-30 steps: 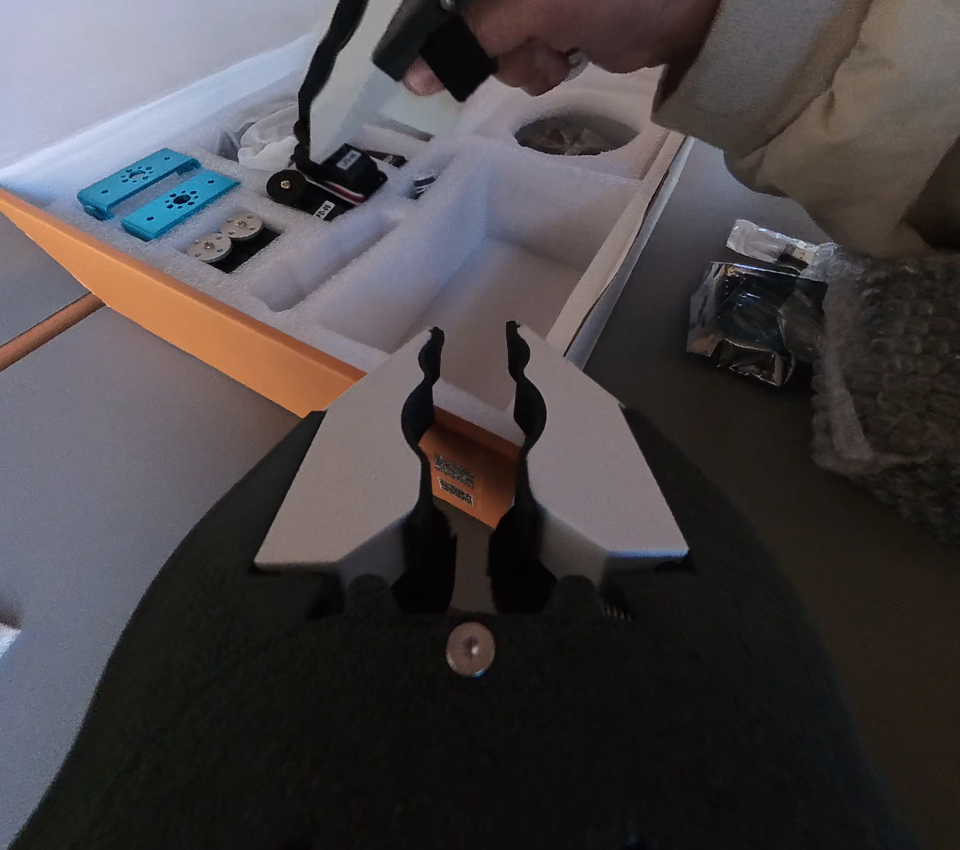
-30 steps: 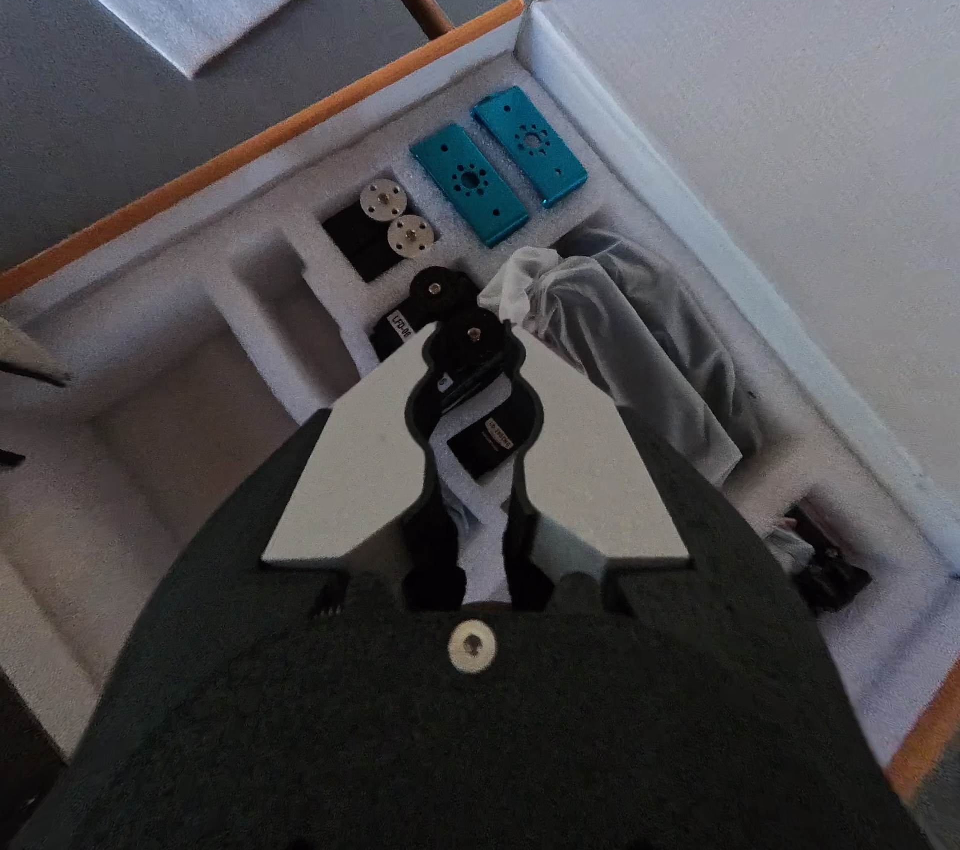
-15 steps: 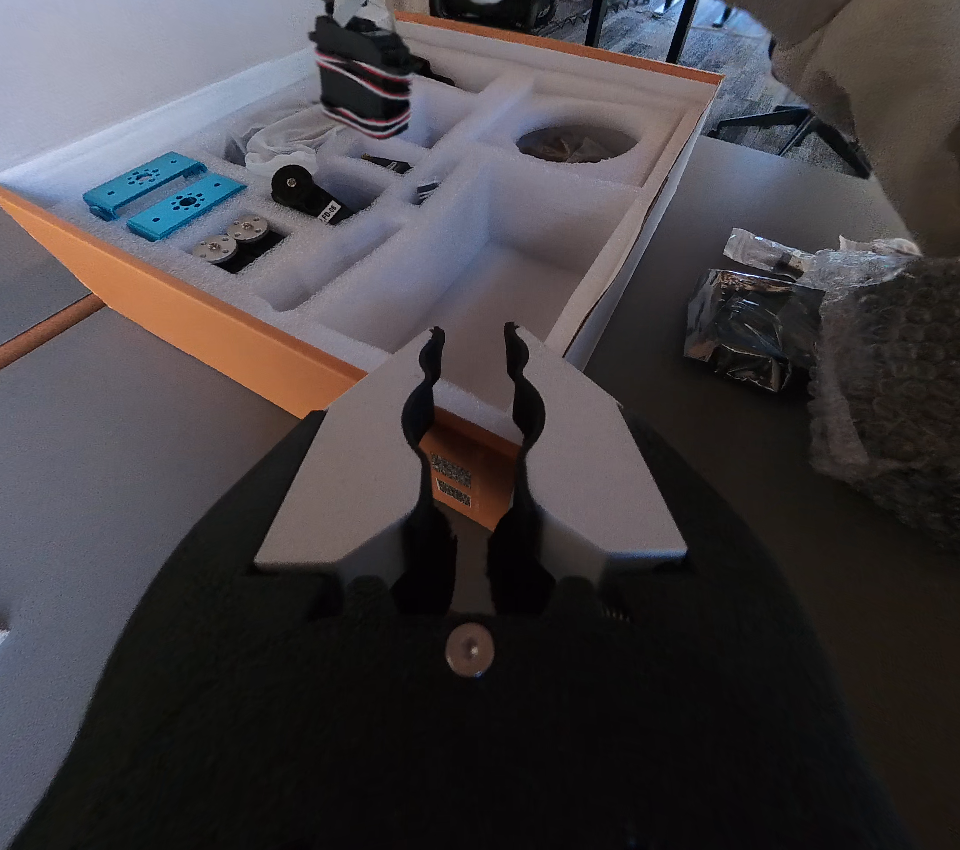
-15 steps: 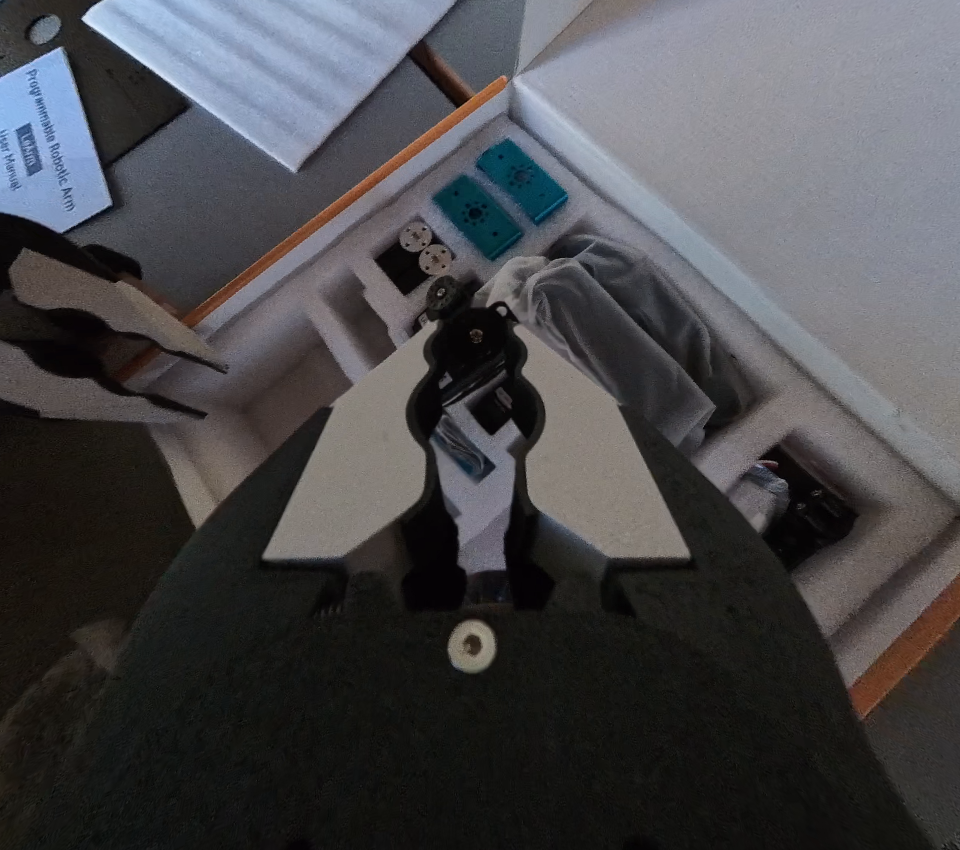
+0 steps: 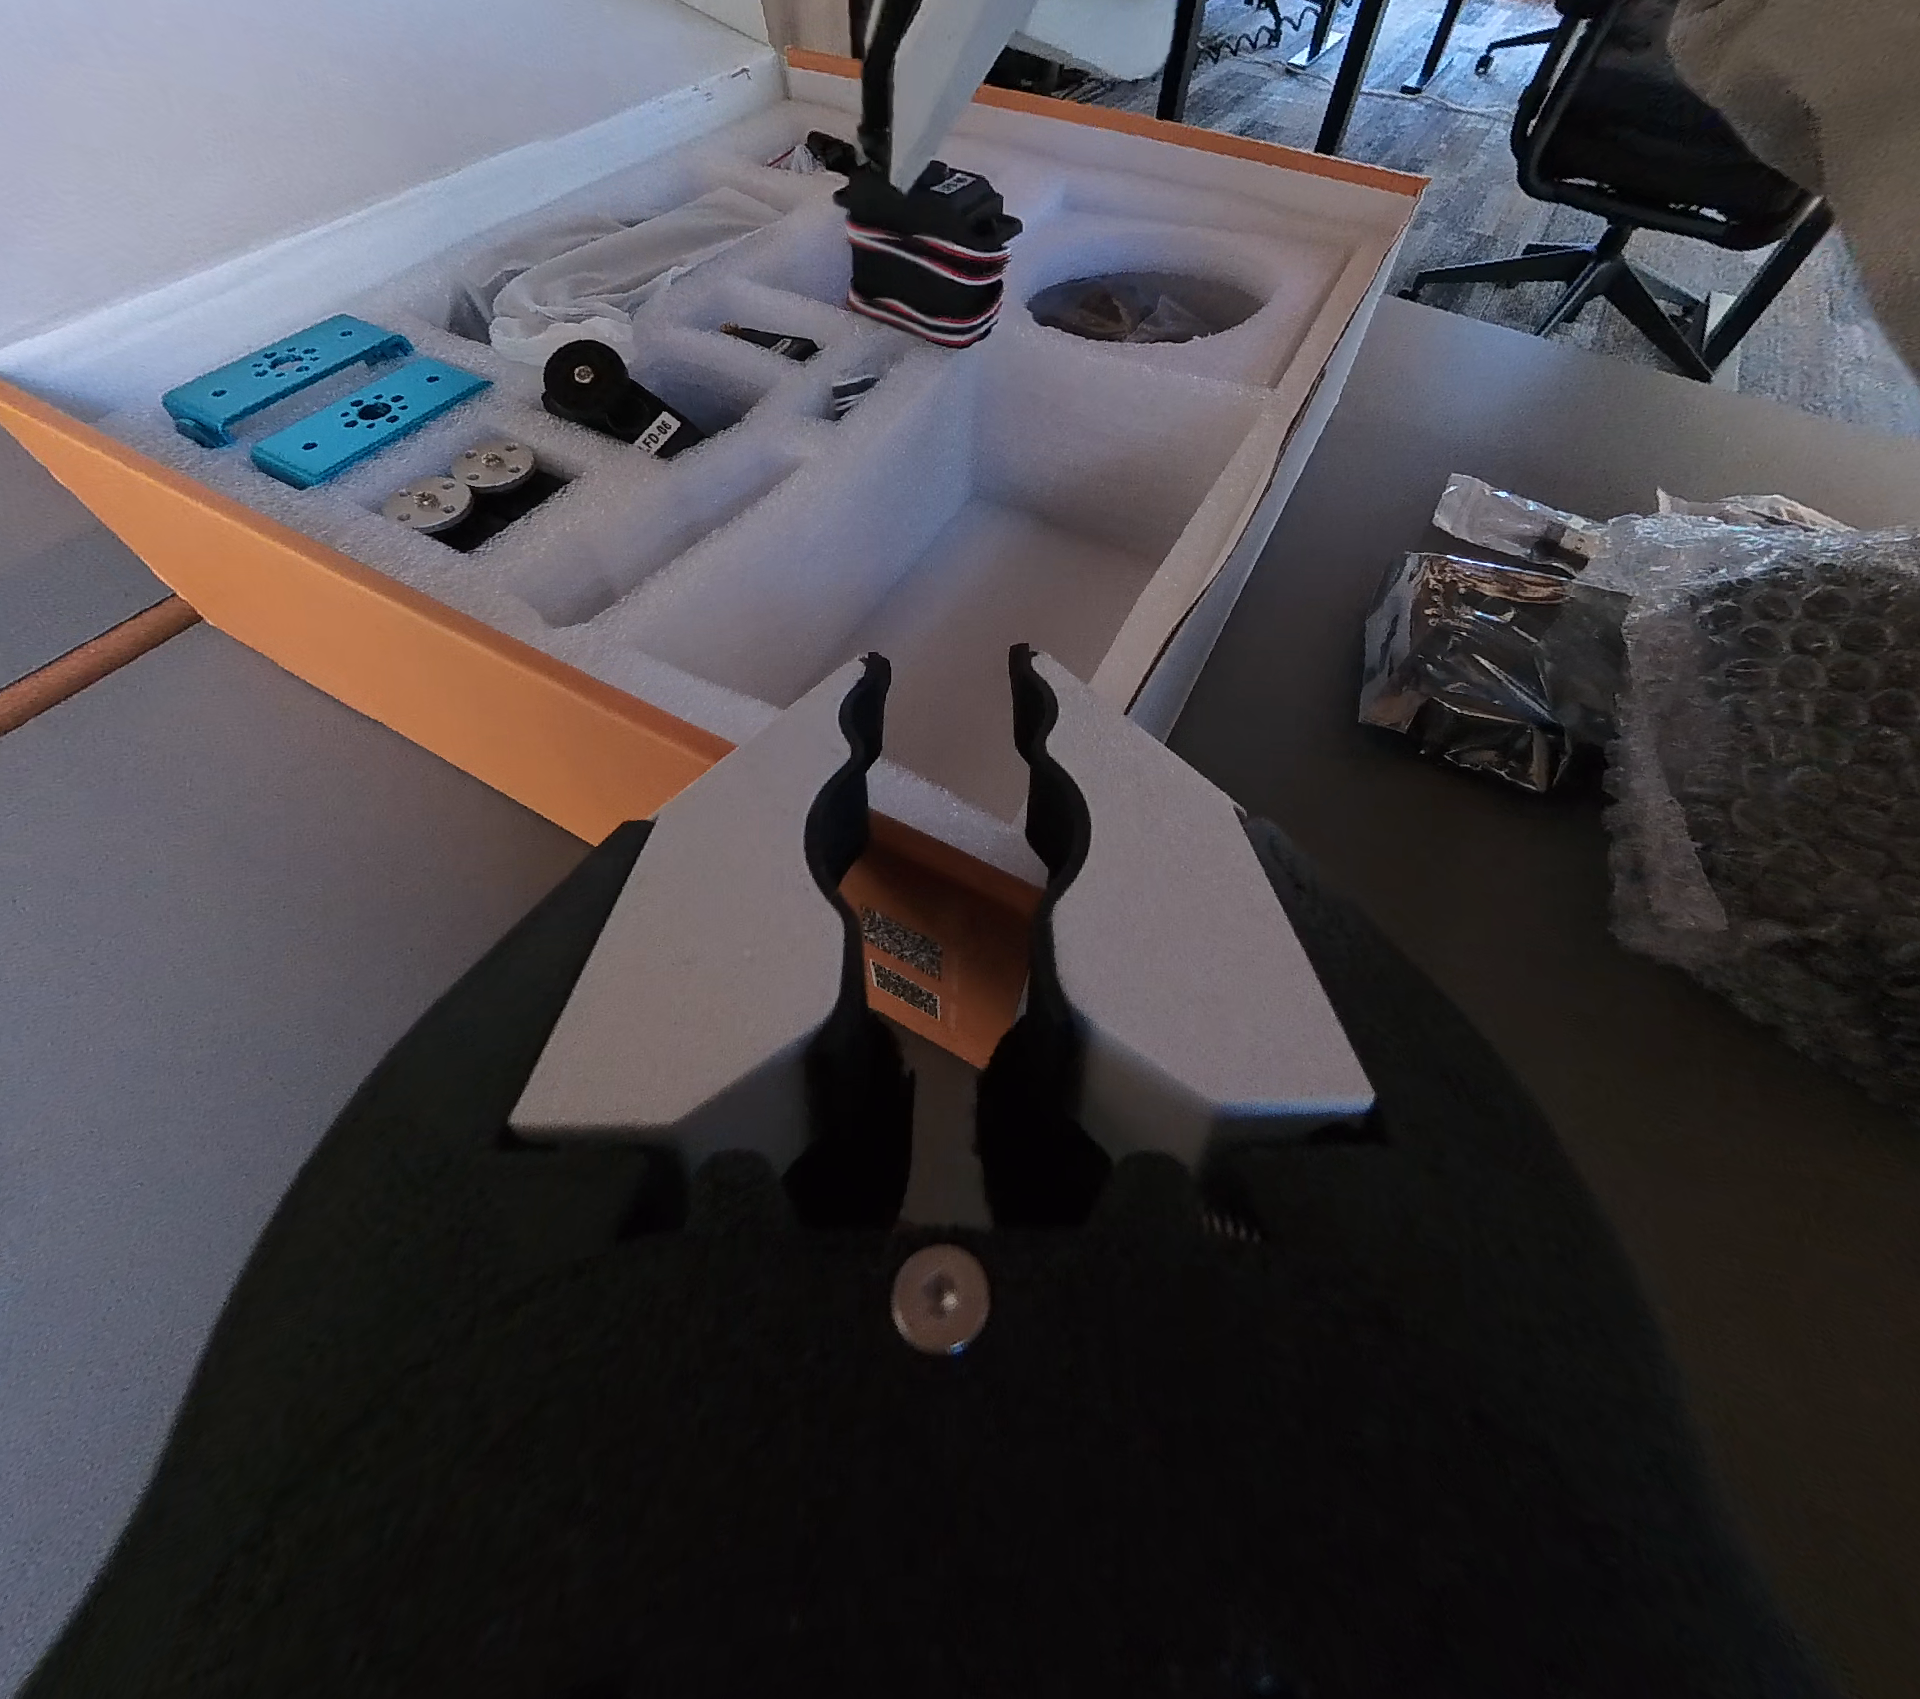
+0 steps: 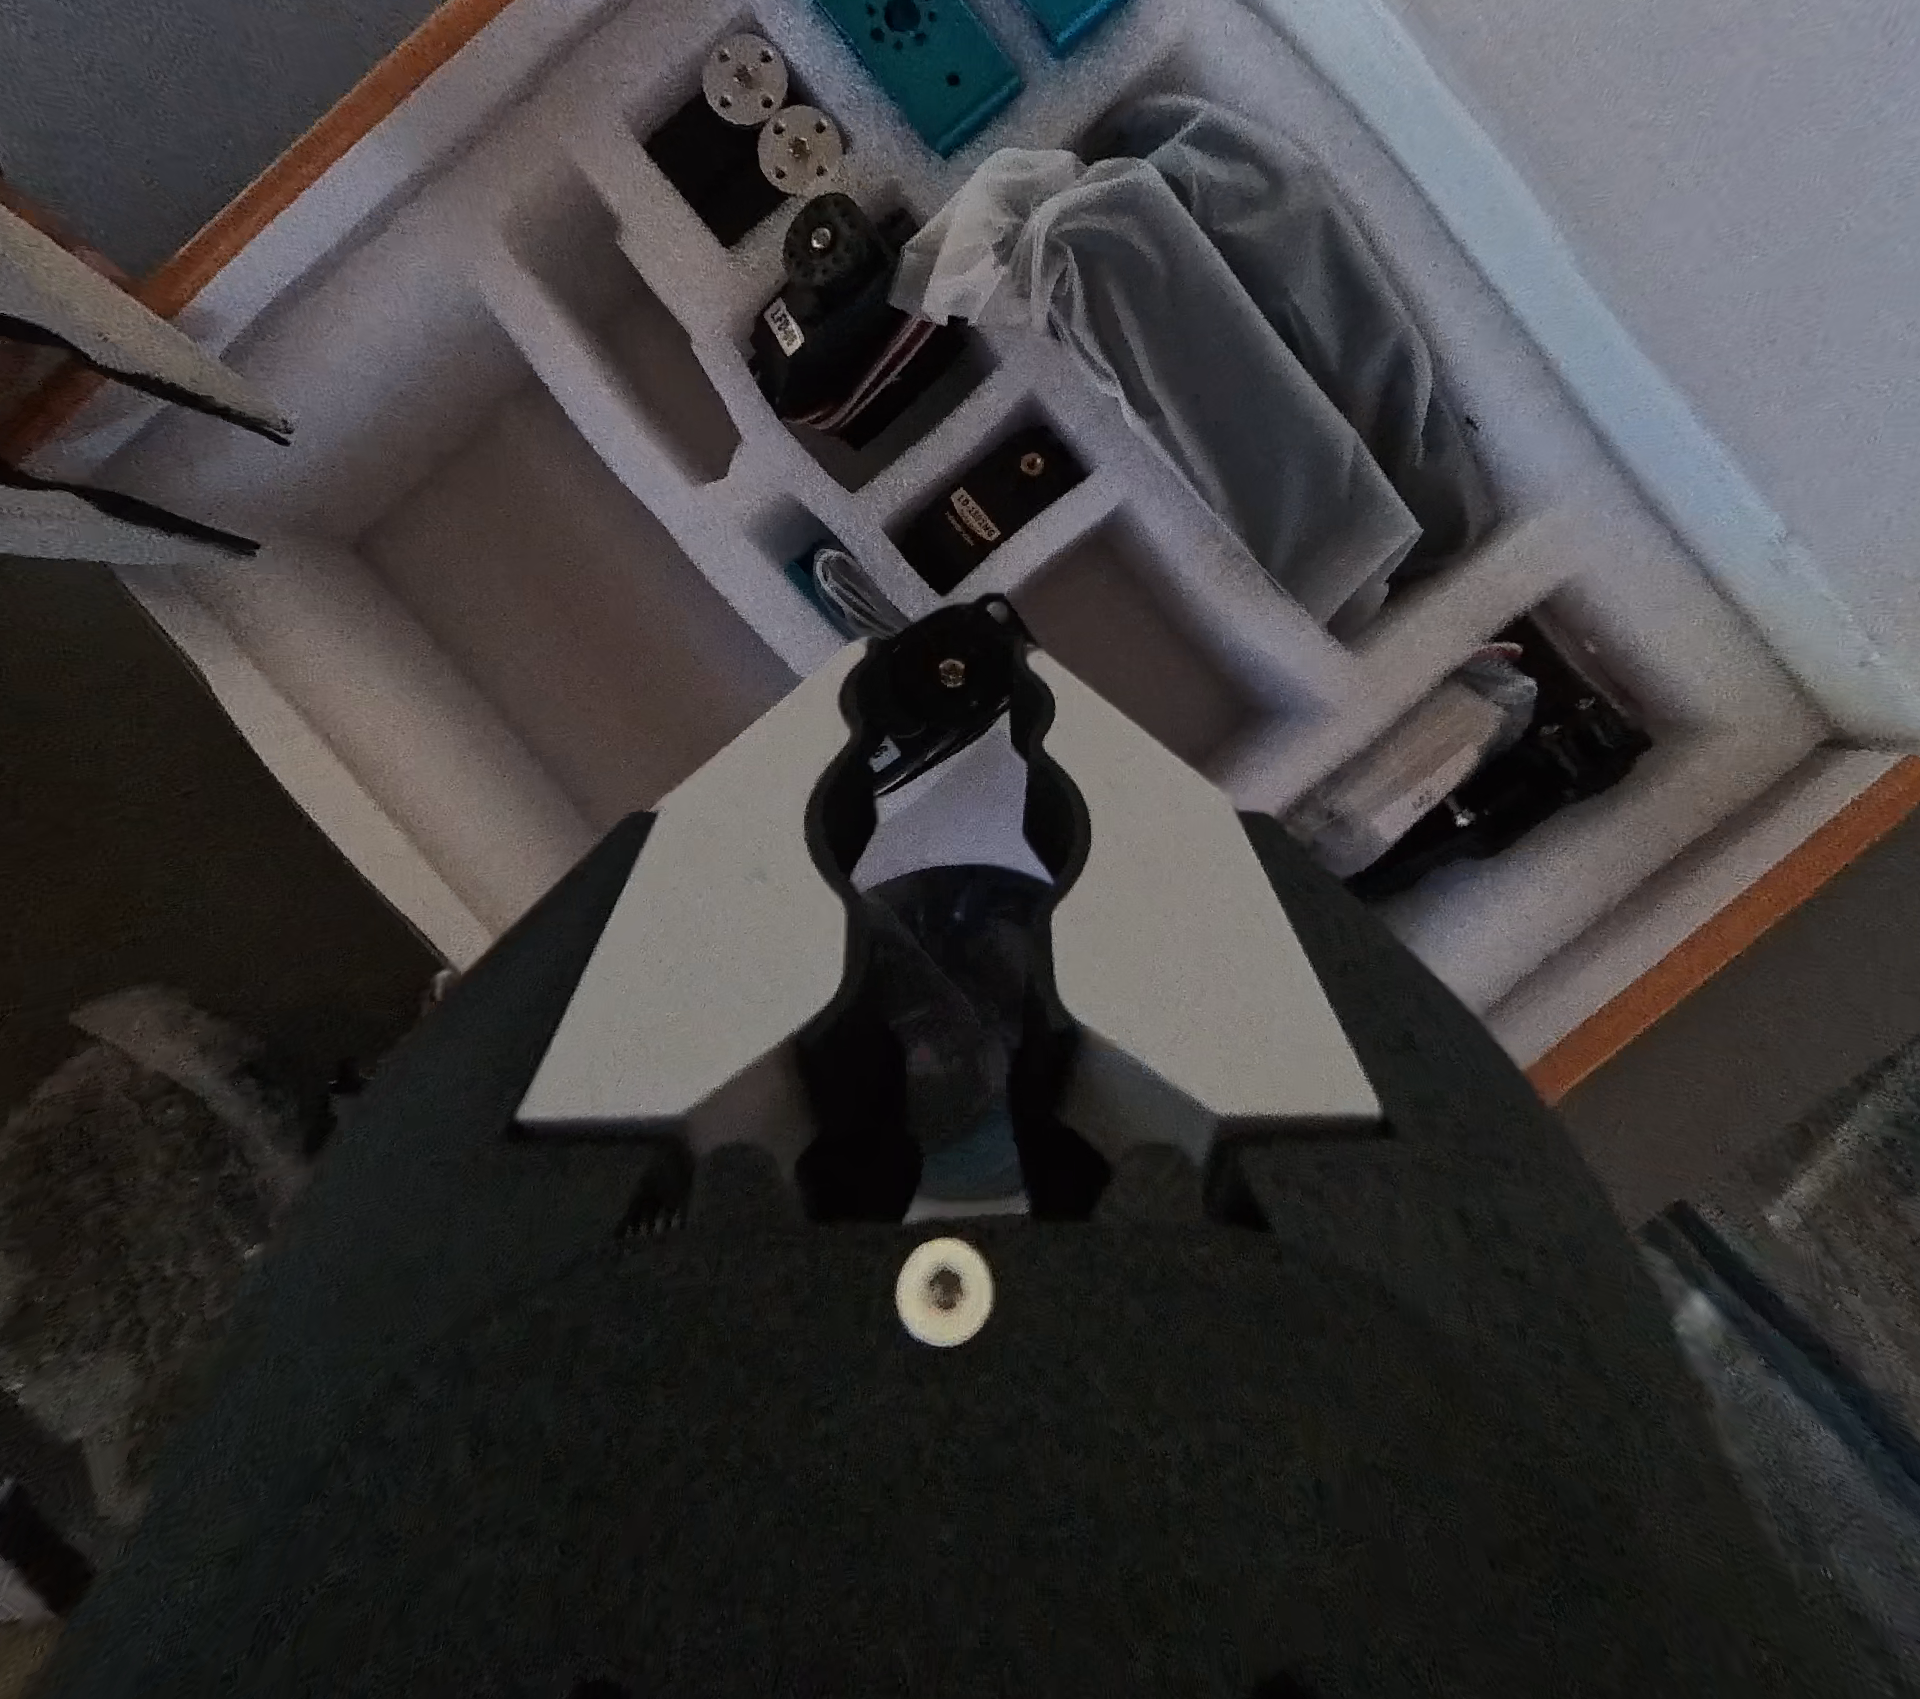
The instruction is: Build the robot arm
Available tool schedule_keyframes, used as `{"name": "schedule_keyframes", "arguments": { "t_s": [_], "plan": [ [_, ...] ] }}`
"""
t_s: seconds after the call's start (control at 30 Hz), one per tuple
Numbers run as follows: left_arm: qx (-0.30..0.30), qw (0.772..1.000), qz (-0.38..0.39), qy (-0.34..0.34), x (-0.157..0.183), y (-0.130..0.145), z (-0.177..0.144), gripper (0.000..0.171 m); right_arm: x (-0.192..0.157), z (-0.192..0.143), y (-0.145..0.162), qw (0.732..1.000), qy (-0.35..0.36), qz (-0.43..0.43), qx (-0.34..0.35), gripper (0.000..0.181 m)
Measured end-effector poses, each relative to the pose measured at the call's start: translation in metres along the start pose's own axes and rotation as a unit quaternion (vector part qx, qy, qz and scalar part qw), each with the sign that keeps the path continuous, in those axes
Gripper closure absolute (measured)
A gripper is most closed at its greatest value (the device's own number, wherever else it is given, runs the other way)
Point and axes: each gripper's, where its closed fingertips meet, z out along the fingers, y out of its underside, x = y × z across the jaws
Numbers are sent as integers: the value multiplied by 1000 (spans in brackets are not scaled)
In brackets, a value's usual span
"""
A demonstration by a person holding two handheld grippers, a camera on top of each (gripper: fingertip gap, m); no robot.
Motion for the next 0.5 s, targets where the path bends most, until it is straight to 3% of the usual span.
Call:
{"name": "schedule_keyframes", "arguments": {
  "t_s": [0.1, 0.27, 0.5],
  "plan": [
    [-1, 1000, 0, 0, 0, 0, 0, 148, 0, 2, 8, 997, 5, 78, -28, 145],
    [-2, 1000, -1, -2, -1, 0, -1, 148, -4, 9, 8, 981, 28, 183, -50, 149],
    [1, 1000, -2, -3, -1, 0, -1, 148, -12, 7, 18, 975, 91, 145, -145, 161]
  ]
}}
